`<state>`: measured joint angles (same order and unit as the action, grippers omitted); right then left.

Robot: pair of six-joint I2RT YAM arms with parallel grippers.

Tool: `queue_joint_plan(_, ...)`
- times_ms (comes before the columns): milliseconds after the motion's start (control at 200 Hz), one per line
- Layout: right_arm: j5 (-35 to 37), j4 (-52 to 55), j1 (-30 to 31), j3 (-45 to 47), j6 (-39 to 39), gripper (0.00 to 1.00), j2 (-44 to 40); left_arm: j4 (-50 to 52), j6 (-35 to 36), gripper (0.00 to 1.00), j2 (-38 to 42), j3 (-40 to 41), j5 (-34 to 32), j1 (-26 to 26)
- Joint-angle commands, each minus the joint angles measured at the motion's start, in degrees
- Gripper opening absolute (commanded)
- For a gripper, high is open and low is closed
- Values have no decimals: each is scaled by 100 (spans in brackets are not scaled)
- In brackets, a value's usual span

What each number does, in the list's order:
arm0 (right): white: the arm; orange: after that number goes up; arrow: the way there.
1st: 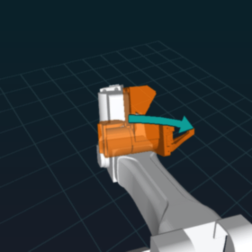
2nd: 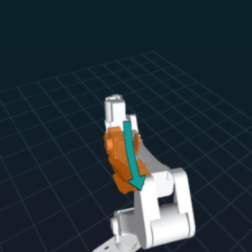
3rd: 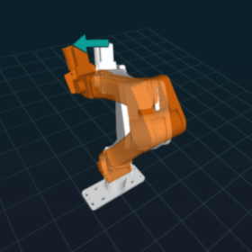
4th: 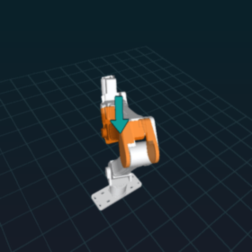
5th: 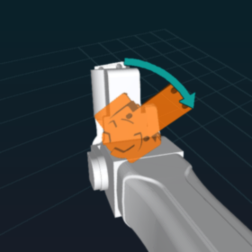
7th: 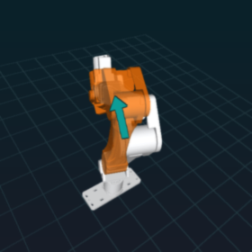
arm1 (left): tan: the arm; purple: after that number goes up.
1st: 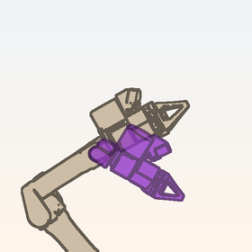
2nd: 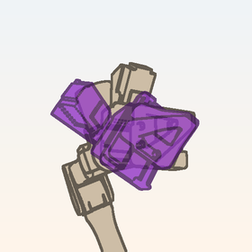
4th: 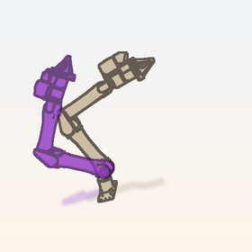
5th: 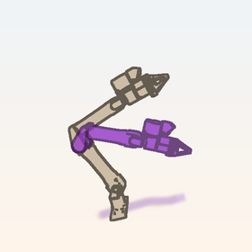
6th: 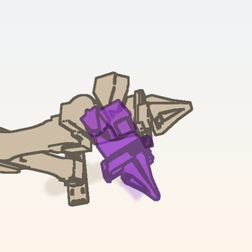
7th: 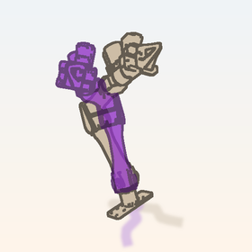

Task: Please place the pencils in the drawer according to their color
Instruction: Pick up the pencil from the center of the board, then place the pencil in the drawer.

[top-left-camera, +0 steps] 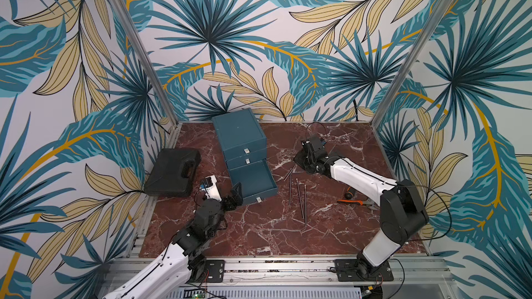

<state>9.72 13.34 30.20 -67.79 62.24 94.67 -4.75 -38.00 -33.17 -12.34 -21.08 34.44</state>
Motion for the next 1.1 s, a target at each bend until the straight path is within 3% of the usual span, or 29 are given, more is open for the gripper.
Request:
queue_joint_plan(0,700,-1393,493,568,235,0,-353,40,-7,100,145,20,-121,-25)
queue_joint_plan(366,1188,-3256,1871,636,168,0,188,203,-45,100,327,39,-110,-25)
queue_joint_plan(1097,1244,-3427,2254,253,307,0,1319,256,-46,100,399,47,-118,-25)
